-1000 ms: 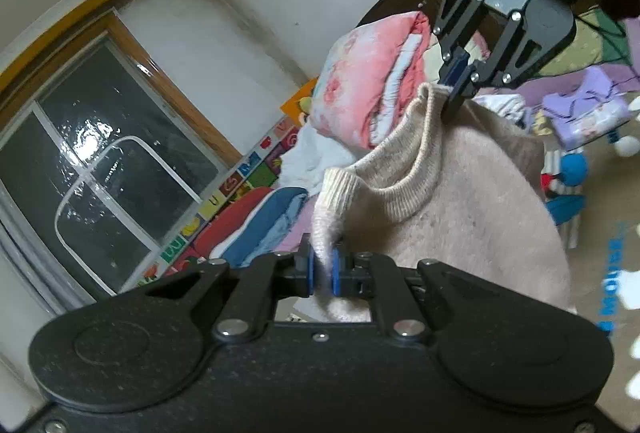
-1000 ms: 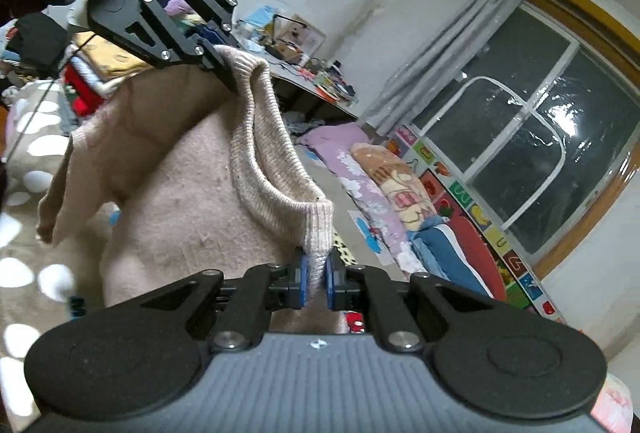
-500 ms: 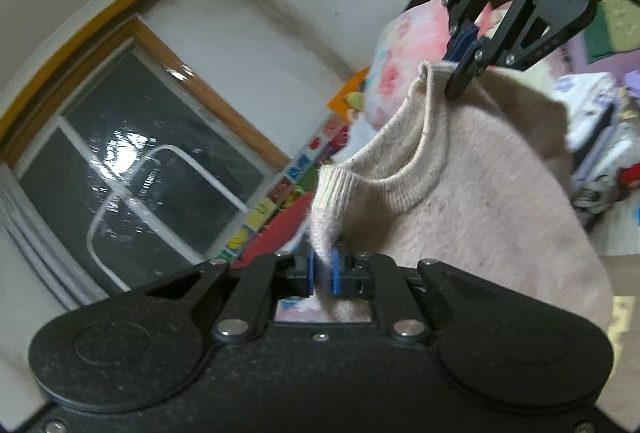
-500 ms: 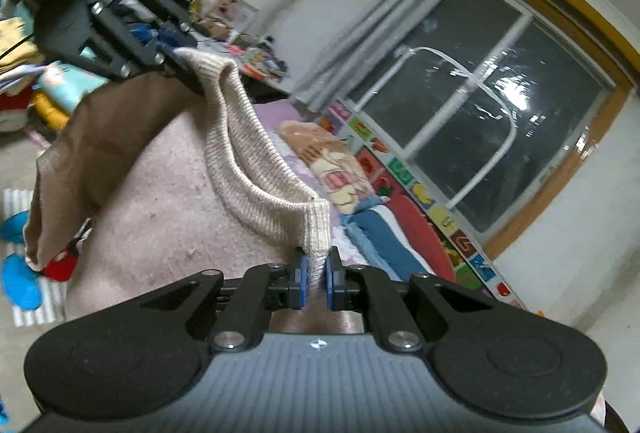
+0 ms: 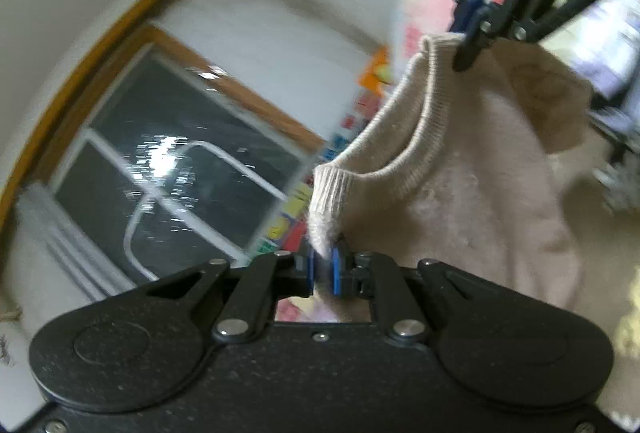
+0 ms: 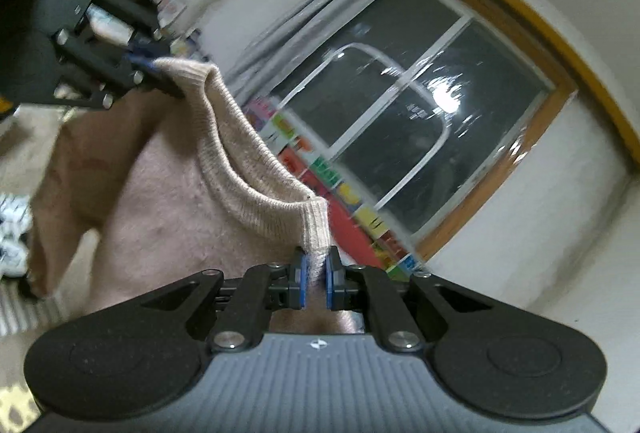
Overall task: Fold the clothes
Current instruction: 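Lift the pink sweater with both grippers and shake it out in the air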
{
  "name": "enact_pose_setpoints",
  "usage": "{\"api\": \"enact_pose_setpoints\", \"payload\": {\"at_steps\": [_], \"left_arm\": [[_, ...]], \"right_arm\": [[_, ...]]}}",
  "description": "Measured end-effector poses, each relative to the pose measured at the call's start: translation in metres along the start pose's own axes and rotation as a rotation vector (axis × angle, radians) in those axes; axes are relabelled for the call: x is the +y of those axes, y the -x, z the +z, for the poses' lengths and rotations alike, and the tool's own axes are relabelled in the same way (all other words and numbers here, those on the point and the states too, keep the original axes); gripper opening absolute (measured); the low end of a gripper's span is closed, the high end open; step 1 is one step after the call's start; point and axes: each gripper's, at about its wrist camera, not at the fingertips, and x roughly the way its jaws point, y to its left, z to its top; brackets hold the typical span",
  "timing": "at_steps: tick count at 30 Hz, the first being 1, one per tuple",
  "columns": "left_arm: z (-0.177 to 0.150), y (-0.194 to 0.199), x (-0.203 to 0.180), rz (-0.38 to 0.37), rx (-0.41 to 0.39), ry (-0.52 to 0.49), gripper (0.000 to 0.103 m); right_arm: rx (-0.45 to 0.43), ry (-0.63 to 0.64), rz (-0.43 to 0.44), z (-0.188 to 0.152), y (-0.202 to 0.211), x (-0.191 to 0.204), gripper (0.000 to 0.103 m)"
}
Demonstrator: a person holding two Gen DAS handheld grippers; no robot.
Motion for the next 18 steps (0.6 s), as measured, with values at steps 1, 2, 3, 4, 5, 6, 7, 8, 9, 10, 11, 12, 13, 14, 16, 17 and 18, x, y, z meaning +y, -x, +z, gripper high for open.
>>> {"api": "enact_pose_setpoints", "payload": {"at_steps": [1, 2, 3, 4, 5, 6, 7, 8, 9, 10, 11, 12, 13, 14, 16, 17, 18], "left_arm": [[-0.009, 0.008, -0.012, -0.031, 0.002, -0.013, 0.007], [-0.018, 0.018, -0.024, -0.061, 0.005, -0.022, 0.007], [-0.024, 0.027, -0.032, -0.087, 0.008, -0.024, 0.007], [-0.028, 0.035, -0.039, -0.109, 0.014, -0.025, 0.007], [-0.032, 0.044, -0.045, -0.134, 0.02, -0.029, 0.007], [-0.034, 0.053, -0.05, -0.154, 0.022, -0.043, 0.007], [-0.036, 0.061, -0.055, -0.174, 0.025, -0.056, 0.007], [-0.038, 0.068, -0.06, -0.187, 0.027, -0.073, 0.007], [-0.04, 0.075, -0.064, -0.201, 0.029, -0.09, 0.007], [-0.04, 0.082, -0.067, -0.214, 0.028, -0.106, 0.007], [-0.041, 0.093, -0.07, -0.228, 0.025, -0.118, 0.007], [-0.042, 0.104, -0.073, -0.241, 0.023, -0.129, 0.007], [-0.042, 0.107, -0.073, -0.249, 0.021, -0.142, 0.007], [-0.043, 0.119, -0.078, -0.258, 0.019, -0.158, 0.007], [-0.049, 0.137, -0.09, -0.277, 0.017, -0.186, 0.007], [-0.051, 0.147, -0.098, -0.288, 0.015, -0.209, 0.007], [-0.053, 0.158, -0.106, -0.298, 0.014, -0.233, 0.007]], "right_arm": [[0.013, 0.014, 0.026, -0.012, 0.001, 0.014, 0.01], [0.026, 0.023, 0.054, -0.025, 0.004, 0.028, 0.01], [0.039, 0.026, 0.081, -0.035, 0.009, 0.042, 0.01], [0.051, 0.029, 0.109, -0.044, 0.014, 0.055, 0.009], [0.063, 0.032, 0.136, -0.053, 0.019, 0.068, 0.01], [0.075, 0.035, 0.164, -0.063, 0.024, 0.081, 0.009], [0.087, 0.038, 0.191, -0.072, 0.029, 0.095, 0.009], [0.096, 0.047, 0.215, -0.078, 0.035, 0.107, 0.009], [0.102, 0.063, 0.237, -0.081, 0.041, 0.119, 0.009], [0.107, 0.076, 0.256, -0.084, 0.048, 0.13, 0.009], [0.108, 0.087, 0.27, -0.086, 0.056, 0.139, 0.009], [0.104, 0.095, 0.28, -0.087, 0.065, 0.147, 0.009], [0.099, 0.1, 0.287, -0.087, 0.073, 0.154, 0.009], [0.094, 0.107, 0.292, -0.088, 0.082, 0.161, 0.009], [0.085, 0.111, 0.299, -0.091, 0.099, 0.172, 0.009], [0.083, 0.112, 0.303, -0.092, 0.107, 0.176, 0.009], [0.083, 0.113, 0.307, -0.093, 0.114, 0.18, 0.009]]}}
